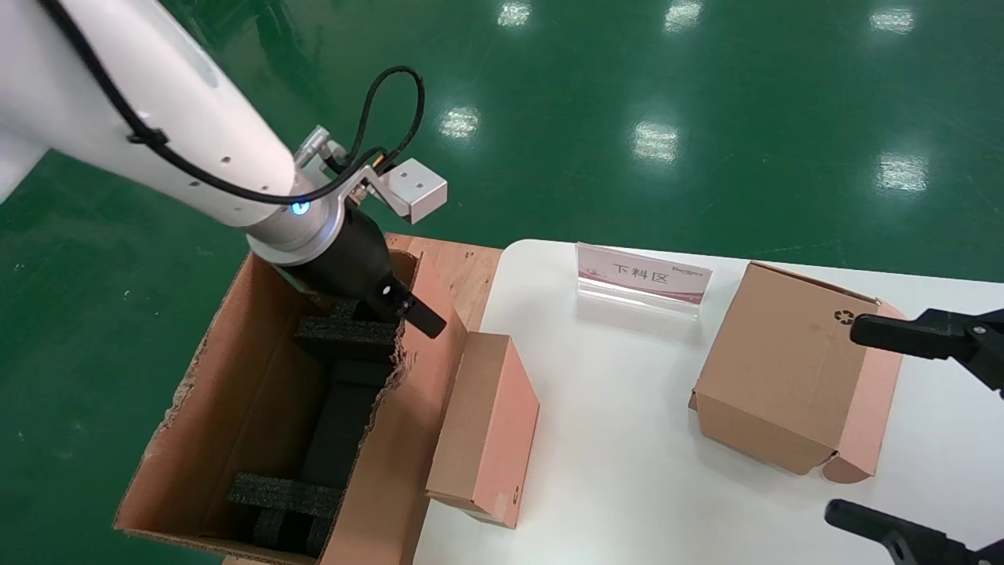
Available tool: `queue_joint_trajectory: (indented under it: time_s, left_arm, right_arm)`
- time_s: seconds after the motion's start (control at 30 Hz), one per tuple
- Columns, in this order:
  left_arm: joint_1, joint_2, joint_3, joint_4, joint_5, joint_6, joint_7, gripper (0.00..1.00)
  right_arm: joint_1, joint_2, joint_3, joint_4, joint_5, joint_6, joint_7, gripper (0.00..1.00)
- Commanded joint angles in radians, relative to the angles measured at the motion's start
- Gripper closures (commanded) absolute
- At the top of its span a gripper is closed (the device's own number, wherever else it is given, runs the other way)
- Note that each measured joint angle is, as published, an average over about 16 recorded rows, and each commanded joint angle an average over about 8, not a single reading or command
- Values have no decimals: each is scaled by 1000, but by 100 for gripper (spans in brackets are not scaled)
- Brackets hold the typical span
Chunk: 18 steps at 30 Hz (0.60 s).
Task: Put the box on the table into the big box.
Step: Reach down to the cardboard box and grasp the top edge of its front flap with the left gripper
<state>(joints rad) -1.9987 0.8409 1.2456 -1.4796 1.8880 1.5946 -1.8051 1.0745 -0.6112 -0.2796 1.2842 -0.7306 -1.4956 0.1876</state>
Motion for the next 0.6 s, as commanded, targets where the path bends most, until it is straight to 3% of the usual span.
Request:
queue_joint_trajectory:
  time_s: [0.03,0.3,0.6]
  left_arm:
    - [-19,17,27,0,10,5,-31,0]
    - [-34,42,43,0,-20,-2,-100,0]
    - [17,19,-29,0,-149,-63,-127,0]
  right_arm:
    - [0,0,0,0,0,0,0,0]
    - [0,0,0,0,0,0,0,0]
    - [0,0,0,0,0,0,0,0]
